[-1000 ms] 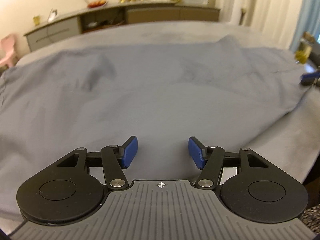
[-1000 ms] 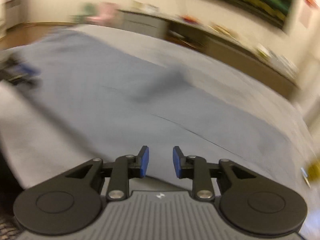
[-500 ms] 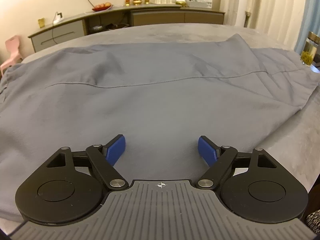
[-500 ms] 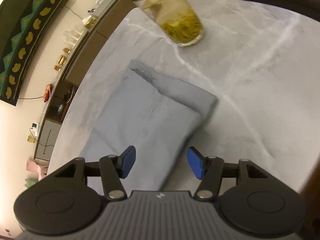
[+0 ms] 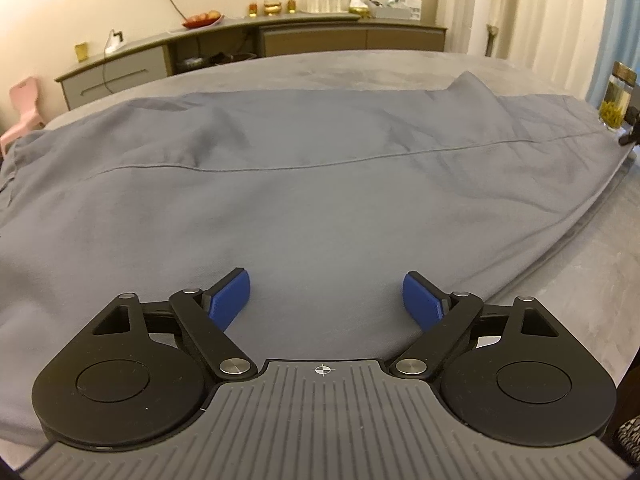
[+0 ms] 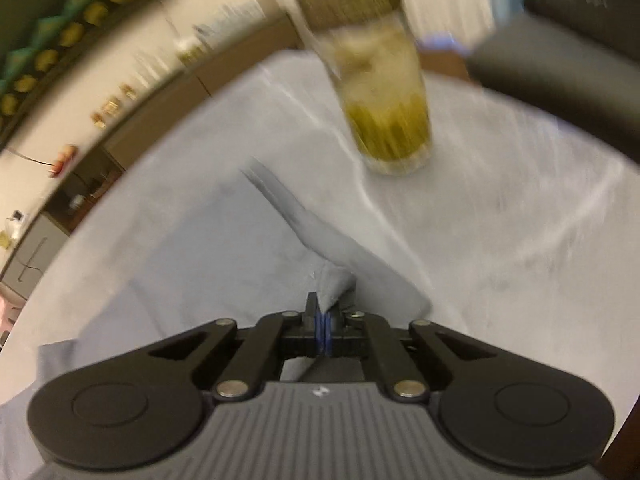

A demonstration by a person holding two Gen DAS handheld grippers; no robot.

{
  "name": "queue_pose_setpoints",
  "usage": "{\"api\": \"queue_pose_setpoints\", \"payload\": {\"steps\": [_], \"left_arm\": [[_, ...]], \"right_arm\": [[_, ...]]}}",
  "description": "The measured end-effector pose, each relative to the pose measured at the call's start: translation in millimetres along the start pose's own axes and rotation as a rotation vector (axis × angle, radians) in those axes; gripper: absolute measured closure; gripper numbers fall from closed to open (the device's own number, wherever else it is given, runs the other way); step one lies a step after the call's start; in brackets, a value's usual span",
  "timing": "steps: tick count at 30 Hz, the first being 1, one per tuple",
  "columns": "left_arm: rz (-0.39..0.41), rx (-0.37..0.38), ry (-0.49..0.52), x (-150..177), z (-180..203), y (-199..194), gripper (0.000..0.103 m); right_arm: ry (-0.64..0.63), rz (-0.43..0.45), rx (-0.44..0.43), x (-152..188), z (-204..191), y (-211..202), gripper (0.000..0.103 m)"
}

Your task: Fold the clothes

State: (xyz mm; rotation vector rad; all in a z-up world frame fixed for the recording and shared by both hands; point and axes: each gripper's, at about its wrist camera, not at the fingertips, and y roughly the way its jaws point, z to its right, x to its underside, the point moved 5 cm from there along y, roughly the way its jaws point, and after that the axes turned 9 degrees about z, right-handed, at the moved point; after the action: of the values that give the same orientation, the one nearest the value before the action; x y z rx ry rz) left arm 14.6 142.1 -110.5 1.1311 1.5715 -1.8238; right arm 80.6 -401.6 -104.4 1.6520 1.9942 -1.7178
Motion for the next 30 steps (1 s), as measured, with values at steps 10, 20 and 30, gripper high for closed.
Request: {"api": "queue_pose_setpoints", "payload": {"steps": [10, 20, 30], "left_arm": [[0.055, -0.279, -0.206, 22, -116, -82, 0.045], [0.022, -0.501, -0.512, 70, -231, -138, 0.037], [0.126, -0.406, -0.915, 91, -246, -179, 0.025]], "right_arm": [[-0.252, 0.126, 0.074, 2, -25, -8, 0.101], [-0.195, 0.057, 0.135, 4, -8, 10, 0.091], [0.087, 0.139, 0.12, -8, 33, -23, 0.034]]}}
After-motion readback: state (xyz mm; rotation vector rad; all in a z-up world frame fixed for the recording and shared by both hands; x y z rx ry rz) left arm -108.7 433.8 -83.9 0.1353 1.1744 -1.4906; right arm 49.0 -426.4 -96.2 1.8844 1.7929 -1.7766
